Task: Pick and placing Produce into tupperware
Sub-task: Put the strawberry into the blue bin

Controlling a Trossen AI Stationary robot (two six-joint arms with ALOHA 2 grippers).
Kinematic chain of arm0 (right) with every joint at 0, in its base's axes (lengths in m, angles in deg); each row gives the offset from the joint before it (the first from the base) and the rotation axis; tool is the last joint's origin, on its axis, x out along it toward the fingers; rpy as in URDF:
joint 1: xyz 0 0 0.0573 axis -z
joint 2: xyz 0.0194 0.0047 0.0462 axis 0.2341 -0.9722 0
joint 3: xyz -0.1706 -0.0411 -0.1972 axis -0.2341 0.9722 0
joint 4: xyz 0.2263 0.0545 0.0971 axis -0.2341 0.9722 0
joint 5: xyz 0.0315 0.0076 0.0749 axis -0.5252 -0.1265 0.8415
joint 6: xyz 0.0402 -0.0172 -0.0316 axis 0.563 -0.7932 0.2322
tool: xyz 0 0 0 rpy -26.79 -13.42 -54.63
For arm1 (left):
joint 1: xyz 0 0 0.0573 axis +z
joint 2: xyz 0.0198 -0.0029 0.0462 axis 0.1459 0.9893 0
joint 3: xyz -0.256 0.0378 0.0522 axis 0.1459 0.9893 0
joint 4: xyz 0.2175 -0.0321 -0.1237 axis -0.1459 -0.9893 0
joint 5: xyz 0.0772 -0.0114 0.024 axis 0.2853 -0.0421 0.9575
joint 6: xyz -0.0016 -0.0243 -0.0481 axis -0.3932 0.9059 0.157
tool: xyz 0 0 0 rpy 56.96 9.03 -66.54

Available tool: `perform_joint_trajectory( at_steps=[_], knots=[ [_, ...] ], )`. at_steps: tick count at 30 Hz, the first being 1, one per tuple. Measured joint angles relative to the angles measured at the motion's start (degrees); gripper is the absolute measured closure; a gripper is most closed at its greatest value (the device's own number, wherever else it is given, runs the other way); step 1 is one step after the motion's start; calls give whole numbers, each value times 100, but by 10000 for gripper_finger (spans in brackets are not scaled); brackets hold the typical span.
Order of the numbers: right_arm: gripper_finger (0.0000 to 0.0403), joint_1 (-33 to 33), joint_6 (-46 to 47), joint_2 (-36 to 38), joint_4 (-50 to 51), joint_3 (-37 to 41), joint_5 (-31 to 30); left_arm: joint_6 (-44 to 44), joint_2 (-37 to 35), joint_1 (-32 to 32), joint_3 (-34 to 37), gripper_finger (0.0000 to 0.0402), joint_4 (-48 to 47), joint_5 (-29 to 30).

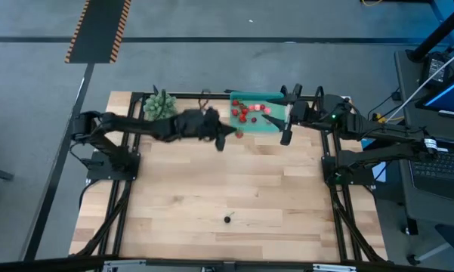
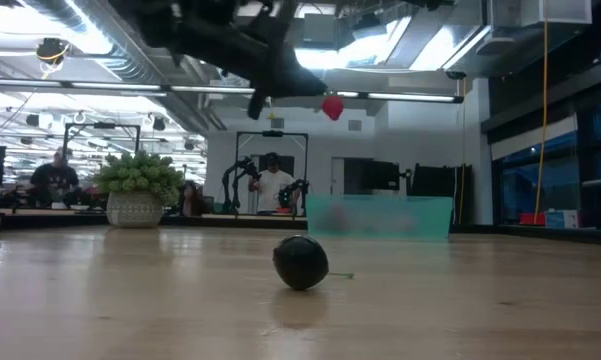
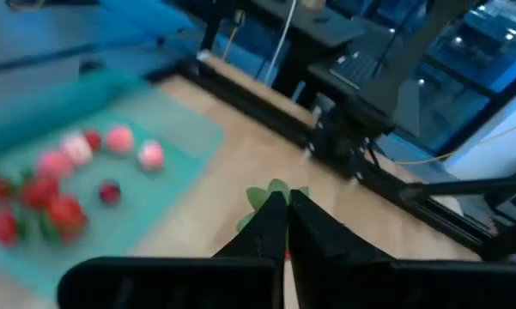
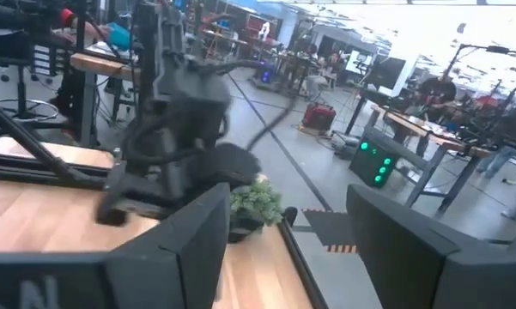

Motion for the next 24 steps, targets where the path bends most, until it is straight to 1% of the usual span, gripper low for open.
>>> perform_joint_trajectory(
  at_steps=[3, 6, 9, 15, 19, 24],
  knots=[
    [167, 0, -82, 0, -160, 0, -214, -408, 291, 448, -577, 401, -572, -301],
    [167, 0, -280, 0, -471, 0, -390, -771, 662, 812, -1228, 401, -1330, -387],
    [167, 1, -280, 15, -680, 0, -419, -1105, 1067, 1062, -1809, 401, -1800, -388],
    [167, 0, -66, 24, -616, 0, -419, -1588, 1913, 1393, -2933, 401, -2864, -600],
    [167, 0, 196, 26, -448, 0, -419, -1856, 2410, 1578, -3549, 401, -3305, -598],
    [167, 0, 467, 24, -258, 1, -417, -1883, 2948, 1884, -4310, 401, -3626, -710]
  ],
)
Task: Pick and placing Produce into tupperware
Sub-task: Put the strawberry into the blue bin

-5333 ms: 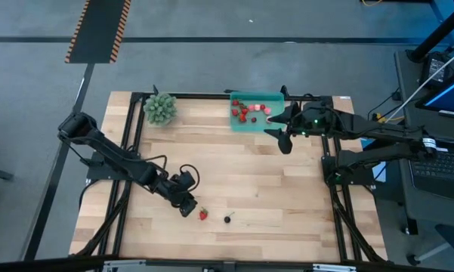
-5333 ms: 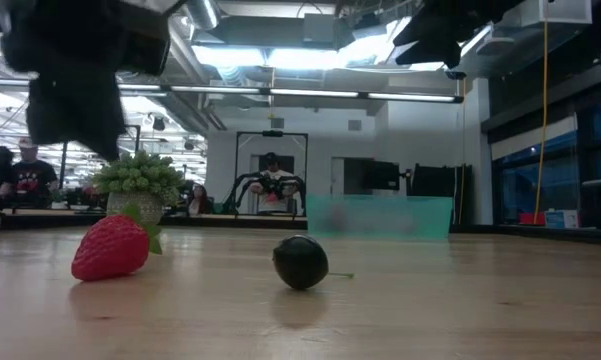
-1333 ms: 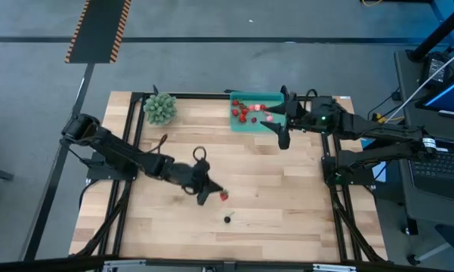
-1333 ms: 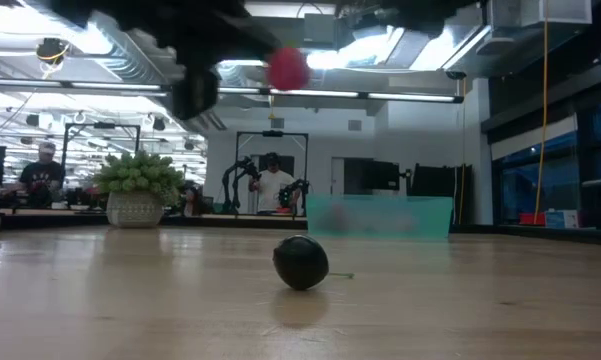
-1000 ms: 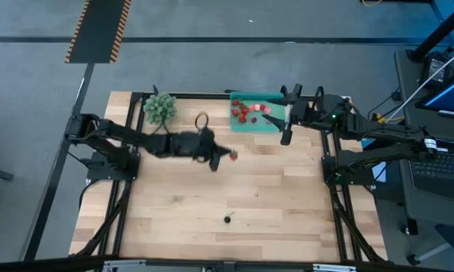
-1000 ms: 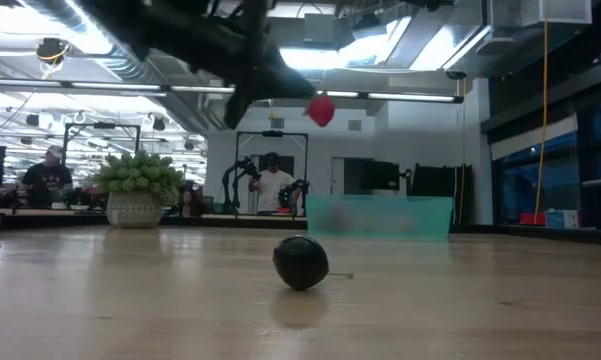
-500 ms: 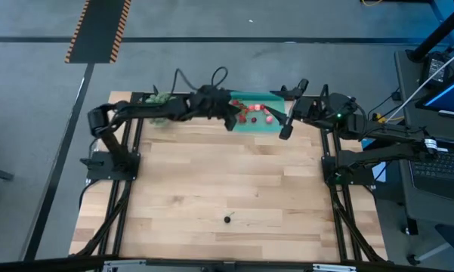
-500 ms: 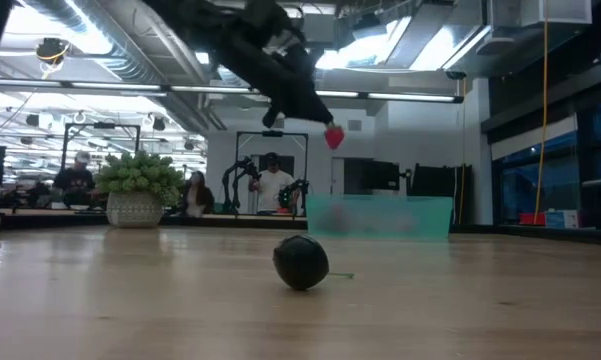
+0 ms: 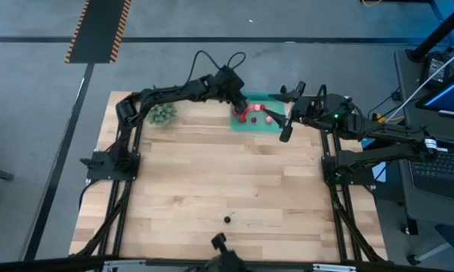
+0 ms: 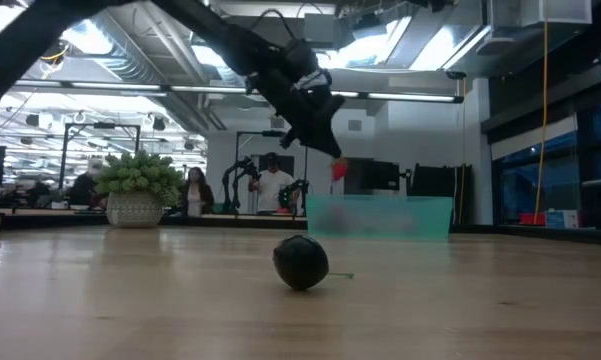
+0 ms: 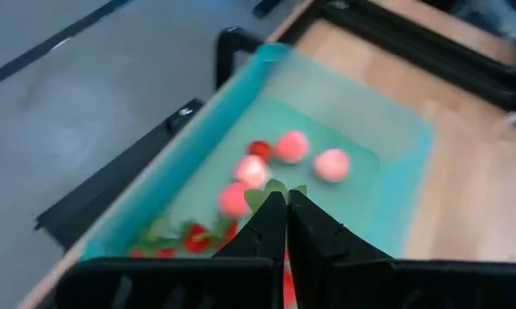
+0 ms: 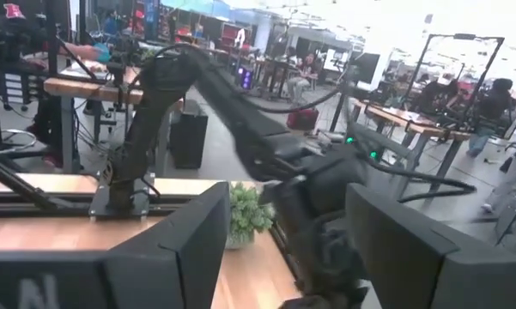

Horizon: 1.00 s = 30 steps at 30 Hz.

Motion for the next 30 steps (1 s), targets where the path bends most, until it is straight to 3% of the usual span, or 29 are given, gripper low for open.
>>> perform_joint_trajectory(
  at_steps=[8, 30],
  knots=[
    [167, 0, 21, 0, 163, 1, 0, 2, 912, 367, -974, 401, -1027, 0],
    [167, 0, 23, 0, 462, 3, 0, 2, 1138, 372, -1052, 401, -1343, -13]
  ],
)
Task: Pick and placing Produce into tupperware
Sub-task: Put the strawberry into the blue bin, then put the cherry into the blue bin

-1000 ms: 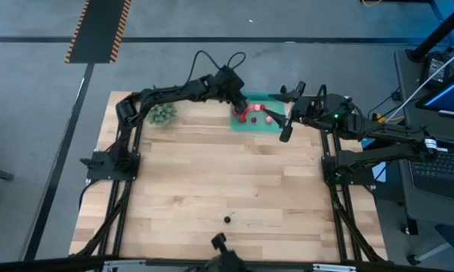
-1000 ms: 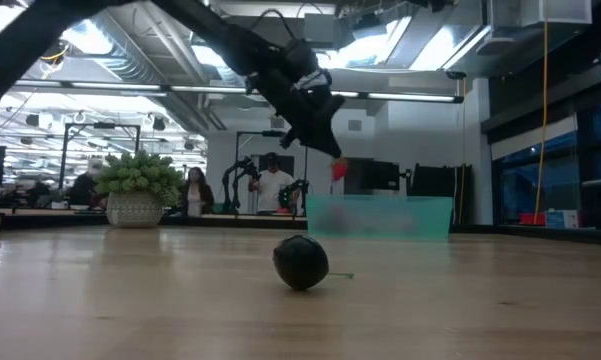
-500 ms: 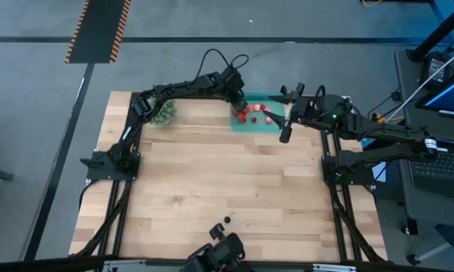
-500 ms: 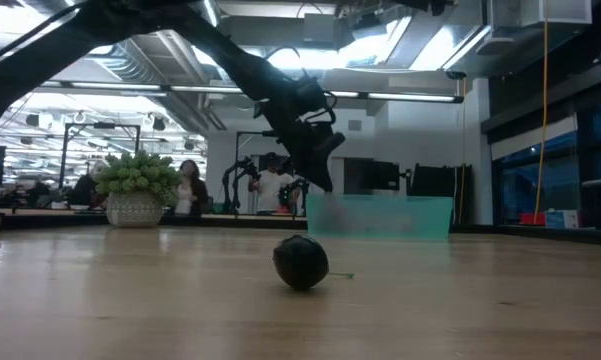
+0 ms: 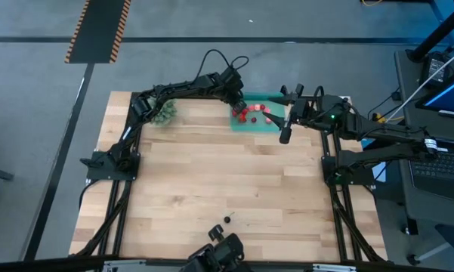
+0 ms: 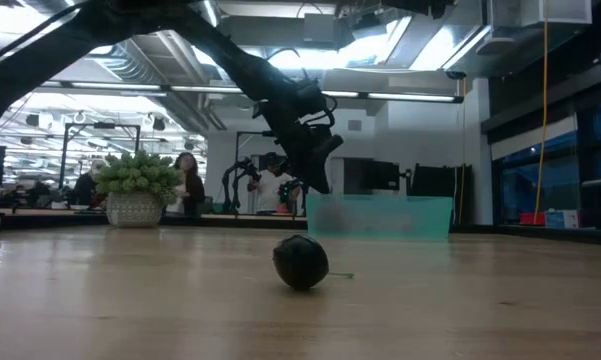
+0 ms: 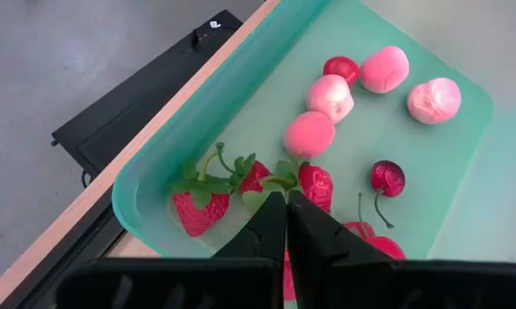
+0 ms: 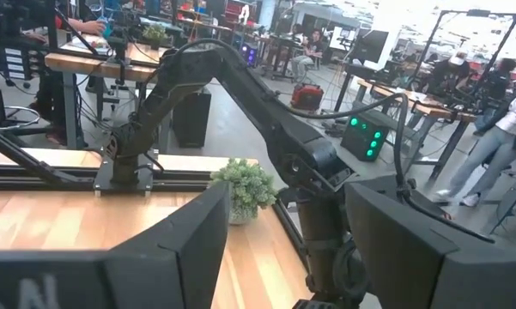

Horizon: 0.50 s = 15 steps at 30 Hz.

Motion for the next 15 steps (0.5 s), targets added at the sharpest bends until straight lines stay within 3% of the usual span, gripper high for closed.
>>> perform_joint_trajectory(
  at_steps=[8, 15],
  knots=[
    [167, 0, 2, 0, 50, 0, 0, 0, 0, -7, 0, 375, 22, 0],
    [167, 0, 3, 0, 56, 0, 0, -1, 0, -7, 0, 328, 20, 0]
  ],
)
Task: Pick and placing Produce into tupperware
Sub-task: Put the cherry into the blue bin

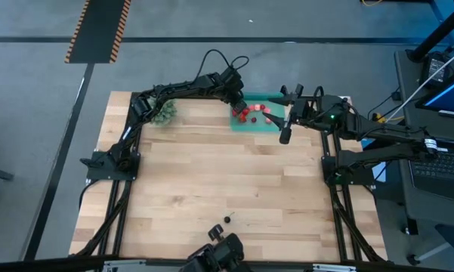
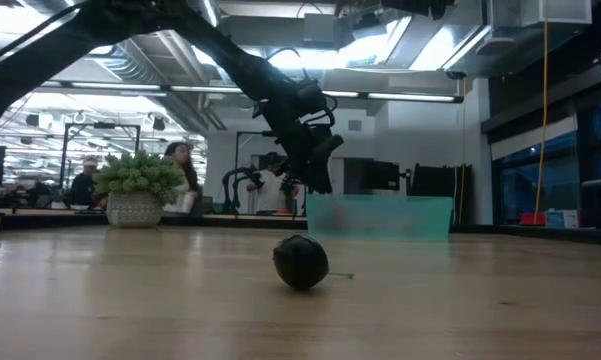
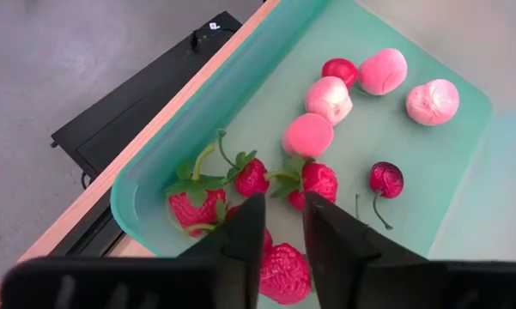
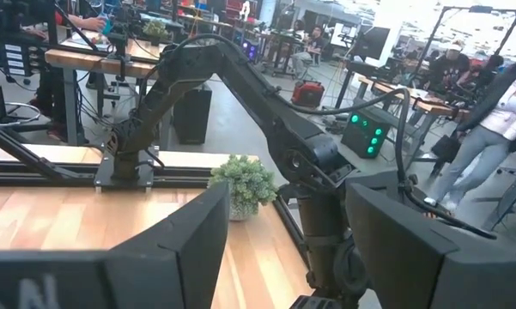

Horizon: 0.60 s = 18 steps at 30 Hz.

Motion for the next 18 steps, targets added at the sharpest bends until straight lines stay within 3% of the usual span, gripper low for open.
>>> perform_joint_trajectory(
  at_steps=[6, 10, 14, 18],
  knots=[
    [167, 0, 1, -2, 47, 0, 2, 5, -1, 2, 0, 273, 0, -39],
    [167, 2, 1, -2, 47, 0, 2, 4, -143, 15, 0, 243, -23, -658],
    [167, 0, 1, -2, 47, 0, 2, -143, -557, 13, 0, 231, -306, -1279],
    [167, 0, 1, -2, 47, 0, 2, -462, -1062, -48, 0, 230, -1043, -1281]
  ],
)
